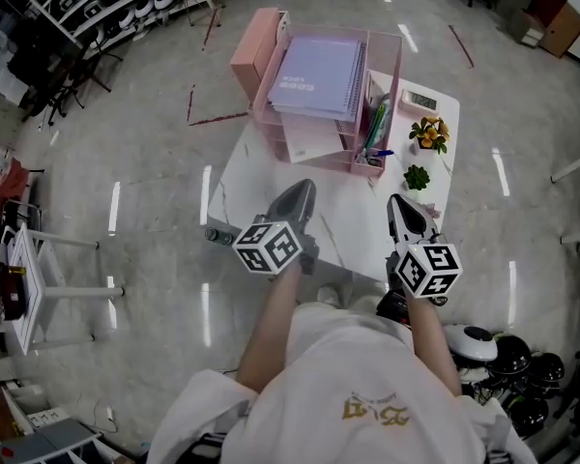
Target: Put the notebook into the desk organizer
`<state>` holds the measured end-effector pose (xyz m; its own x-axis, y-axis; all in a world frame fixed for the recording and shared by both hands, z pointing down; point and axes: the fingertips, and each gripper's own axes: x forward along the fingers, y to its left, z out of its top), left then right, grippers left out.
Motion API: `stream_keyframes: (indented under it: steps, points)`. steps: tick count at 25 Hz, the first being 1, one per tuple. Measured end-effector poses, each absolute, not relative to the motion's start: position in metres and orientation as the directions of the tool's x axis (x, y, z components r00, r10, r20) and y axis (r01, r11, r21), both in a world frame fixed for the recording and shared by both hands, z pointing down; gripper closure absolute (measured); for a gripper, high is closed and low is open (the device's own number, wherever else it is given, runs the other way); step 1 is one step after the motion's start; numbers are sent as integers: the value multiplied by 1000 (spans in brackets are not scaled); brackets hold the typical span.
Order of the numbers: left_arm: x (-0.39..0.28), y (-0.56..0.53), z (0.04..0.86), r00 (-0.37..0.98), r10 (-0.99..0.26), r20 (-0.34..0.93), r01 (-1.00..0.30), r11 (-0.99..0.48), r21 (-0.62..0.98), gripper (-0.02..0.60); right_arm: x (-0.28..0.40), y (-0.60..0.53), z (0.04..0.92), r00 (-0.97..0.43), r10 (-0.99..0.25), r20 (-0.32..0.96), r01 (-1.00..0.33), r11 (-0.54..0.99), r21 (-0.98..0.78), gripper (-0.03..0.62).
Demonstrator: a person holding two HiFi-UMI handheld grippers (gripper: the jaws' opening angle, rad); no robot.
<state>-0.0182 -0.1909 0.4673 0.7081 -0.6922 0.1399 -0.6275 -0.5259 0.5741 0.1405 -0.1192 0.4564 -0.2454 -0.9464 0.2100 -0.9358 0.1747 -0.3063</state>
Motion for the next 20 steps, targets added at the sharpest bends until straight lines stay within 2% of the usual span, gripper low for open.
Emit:
stream_keyframes:
  steps: [20]
  points:
    - [-19,-193,471,717,-684,134,-605,-514,608,563,137,-121,456,-248,-946,210,-936,179,-302,582]
